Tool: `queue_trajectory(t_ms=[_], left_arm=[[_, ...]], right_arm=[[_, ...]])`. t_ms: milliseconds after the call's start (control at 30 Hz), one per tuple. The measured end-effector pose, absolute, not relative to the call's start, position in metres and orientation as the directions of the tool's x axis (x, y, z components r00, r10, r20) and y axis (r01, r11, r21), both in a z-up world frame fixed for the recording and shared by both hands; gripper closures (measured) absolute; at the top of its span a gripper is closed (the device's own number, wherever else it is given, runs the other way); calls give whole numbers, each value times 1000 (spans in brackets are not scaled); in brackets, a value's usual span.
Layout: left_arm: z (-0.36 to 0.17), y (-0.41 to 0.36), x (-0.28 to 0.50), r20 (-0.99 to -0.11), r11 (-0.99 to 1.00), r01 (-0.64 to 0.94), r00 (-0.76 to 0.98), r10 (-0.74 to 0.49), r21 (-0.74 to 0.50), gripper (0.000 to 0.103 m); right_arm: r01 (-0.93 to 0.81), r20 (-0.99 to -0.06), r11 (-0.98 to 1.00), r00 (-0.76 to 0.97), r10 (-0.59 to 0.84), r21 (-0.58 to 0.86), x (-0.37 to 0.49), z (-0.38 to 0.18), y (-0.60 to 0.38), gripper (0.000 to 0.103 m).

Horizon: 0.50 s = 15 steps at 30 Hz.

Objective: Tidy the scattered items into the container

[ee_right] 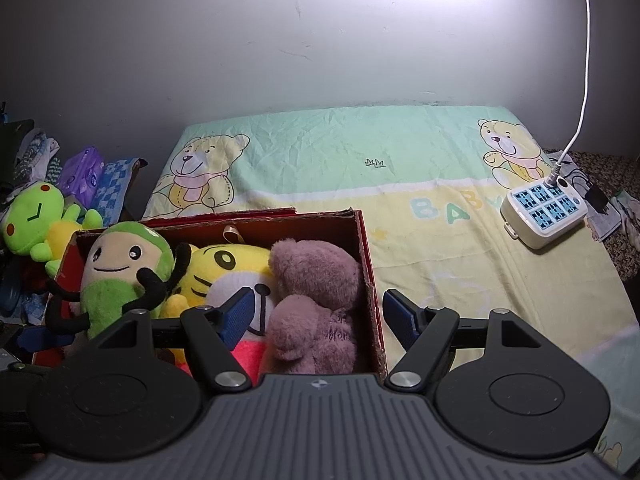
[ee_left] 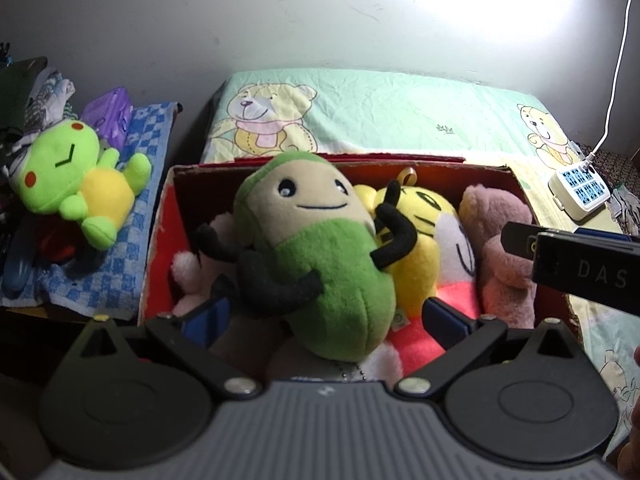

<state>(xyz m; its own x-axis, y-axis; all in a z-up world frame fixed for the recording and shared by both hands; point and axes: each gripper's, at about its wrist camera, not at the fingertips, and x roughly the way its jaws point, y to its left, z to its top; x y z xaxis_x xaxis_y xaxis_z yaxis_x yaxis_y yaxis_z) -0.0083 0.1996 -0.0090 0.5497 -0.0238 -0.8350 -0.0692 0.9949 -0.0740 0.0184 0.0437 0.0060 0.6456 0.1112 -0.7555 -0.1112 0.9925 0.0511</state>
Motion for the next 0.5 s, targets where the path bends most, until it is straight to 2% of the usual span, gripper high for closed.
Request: queue_trajectory(t_ms=[500], left_arm=[[-9, 200, -6, -826, 995, -88, 563, 3, -56, 2]], right_arm=[[-113, -755, 992, 645, 116, 56, 20, 6, 43, 29]])
